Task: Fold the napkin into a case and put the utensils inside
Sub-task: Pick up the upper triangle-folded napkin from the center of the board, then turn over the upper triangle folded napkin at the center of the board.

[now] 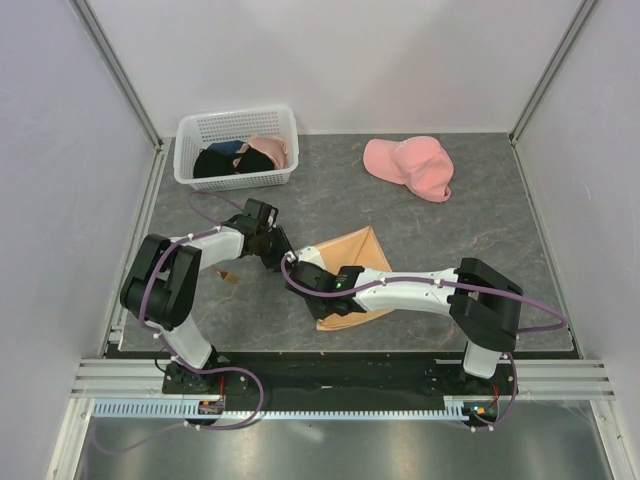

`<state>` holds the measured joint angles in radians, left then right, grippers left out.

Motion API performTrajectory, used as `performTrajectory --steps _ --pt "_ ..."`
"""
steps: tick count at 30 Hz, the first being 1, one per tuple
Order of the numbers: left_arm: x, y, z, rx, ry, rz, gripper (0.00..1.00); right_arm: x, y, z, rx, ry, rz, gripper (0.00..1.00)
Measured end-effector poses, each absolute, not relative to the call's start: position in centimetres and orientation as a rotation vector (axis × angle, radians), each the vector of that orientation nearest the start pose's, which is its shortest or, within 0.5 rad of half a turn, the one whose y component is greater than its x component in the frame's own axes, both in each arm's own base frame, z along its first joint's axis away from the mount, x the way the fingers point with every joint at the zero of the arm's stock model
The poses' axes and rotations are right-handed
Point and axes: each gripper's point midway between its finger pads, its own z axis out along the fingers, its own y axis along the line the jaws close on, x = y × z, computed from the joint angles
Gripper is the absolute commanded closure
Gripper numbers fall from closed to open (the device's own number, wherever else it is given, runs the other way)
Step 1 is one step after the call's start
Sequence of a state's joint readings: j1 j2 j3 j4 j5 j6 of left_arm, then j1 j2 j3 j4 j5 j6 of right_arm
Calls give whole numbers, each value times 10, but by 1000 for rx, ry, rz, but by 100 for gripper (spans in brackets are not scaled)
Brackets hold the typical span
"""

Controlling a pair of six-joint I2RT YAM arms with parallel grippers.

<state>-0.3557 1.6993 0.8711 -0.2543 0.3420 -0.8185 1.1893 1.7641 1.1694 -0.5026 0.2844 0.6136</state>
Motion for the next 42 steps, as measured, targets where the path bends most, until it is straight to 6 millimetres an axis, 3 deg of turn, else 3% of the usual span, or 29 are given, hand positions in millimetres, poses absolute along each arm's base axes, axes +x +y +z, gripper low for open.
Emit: performTrajectory --steps 10,14,17,20,24,30,33,35,37,40,42 --pt "297 -203 17 -544 2777 -782 97 174 352 55 -646 2520 280 100" --pt "299 -203 21 -544 2776 -773 98 176 354 63 -634 2506 305 100" --pt "301 -198 36 -548 2747 -765 98 174 357 65 -646 2506 332 100" --pt "304 -187 68 -563 2673 -791 98 173 365 70 -665 2498 362 100" --pt "309 -156 123 -617 2533 -813 98 177 408 97 -686 2434 493 100" --pt "304 -93 201 -709 2350 -707 98 169 504 171 -719 2267 925 100" --pt "295 -83 247 -670 2278 -664 98 161 531 208 -703 2162 1162 100" --pt "292 -86 263 -638 2260 -655 98 160 537 222 -681 2108 1283 100" --pt "292 -96 267 -596 2277 -626 98 161 530 223 -652 2080 1378 100" --pt "297 -129 247 -499 2375 -597 98 167 500 197 -571 2104 1506 100" --pt "304 -159 213 -433 2481 -558 98 172 475 165 -505 2149 1549 100"
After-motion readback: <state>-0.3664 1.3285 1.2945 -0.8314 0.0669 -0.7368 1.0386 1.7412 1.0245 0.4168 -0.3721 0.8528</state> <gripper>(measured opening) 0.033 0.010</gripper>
